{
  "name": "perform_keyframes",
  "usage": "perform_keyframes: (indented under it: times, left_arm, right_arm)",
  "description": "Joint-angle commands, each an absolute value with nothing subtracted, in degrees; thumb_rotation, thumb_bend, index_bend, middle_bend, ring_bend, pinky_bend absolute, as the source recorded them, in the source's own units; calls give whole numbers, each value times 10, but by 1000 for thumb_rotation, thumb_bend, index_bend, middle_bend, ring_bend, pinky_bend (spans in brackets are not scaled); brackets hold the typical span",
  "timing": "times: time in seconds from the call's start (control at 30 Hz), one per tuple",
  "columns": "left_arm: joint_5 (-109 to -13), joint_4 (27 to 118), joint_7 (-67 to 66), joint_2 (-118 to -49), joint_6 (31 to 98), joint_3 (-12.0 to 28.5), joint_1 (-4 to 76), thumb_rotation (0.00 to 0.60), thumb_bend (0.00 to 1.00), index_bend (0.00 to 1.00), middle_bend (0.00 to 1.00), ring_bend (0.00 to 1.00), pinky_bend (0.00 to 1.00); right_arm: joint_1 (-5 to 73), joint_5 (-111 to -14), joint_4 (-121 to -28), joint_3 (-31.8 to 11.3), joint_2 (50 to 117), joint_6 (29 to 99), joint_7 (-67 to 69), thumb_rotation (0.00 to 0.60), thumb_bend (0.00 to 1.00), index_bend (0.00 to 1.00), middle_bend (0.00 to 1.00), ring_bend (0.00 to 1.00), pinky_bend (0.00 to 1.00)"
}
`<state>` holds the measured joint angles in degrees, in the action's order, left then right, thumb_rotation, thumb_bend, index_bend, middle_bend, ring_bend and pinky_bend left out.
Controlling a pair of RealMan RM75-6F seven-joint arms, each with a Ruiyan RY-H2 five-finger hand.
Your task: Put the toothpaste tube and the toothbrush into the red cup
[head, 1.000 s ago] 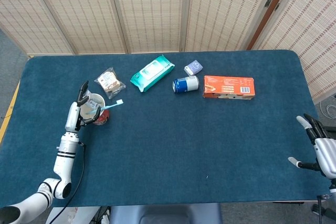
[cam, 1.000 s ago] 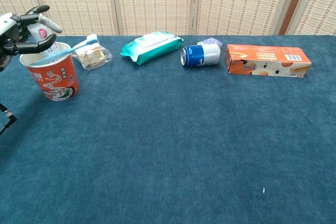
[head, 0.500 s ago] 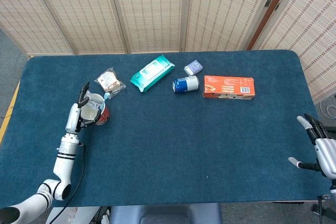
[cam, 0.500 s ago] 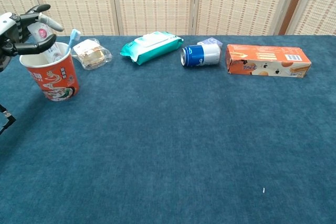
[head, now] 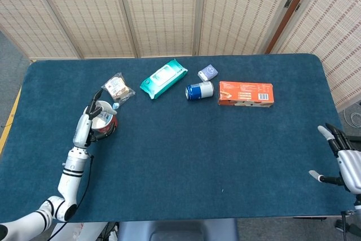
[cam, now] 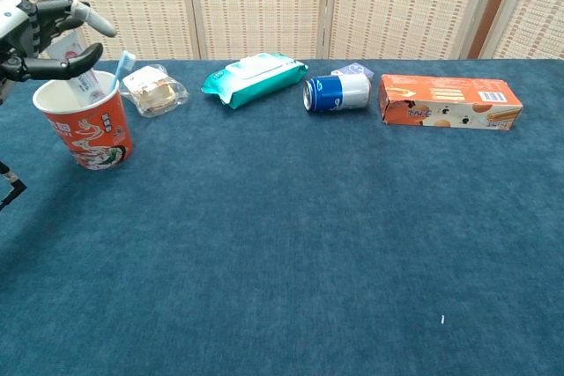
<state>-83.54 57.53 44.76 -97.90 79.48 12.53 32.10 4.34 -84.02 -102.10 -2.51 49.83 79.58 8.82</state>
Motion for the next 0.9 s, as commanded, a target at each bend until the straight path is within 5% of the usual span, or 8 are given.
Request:
perform_keyframes:
  times: [0.03,0.9]
  left_arm:
    - [-828,602,420,-959,792,133,319,600,385,414,0,0,0]
    - [-829,783,145,-830,795,104,275,600,384,367,0,0,0]
  right_arm:
    - [43,-841,-1021,-25,498,797,89,600,0,48,39,0,253]
    - [41,-843,-1020,-24,497,801,92,600,0,48,39,0,253]
